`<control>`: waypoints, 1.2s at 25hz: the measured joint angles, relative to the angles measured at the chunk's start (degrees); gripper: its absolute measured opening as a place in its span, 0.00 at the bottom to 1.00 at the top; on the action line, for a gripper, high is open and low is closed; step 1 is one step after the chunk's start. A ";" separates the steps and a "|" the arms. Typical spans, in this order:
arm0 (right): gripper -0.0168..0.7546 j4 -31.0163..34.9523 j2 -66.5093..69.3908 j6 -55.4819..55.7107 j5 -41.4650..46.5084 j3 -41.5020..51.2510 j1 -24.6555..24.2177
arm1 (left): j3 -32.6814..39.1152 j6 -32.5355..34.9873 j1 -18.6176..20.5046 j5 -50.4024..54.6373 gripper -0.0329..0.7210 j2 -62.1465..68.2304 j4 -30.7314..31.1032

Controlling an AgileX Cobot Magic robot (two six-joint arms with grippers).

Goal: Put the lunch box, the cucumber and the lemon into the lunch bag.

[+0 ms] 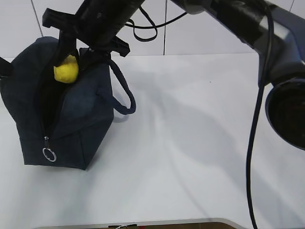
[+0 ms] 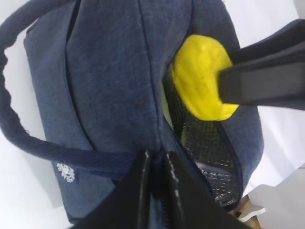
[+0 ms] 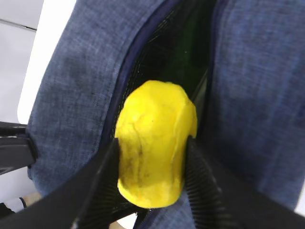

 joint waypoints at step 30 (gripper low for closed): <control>0.61 -3.41 -6.01 -11.75 -0.11 2.03 0.19 | 0.00 1.81 -1.14 1.08 0.06 0.00 -1.03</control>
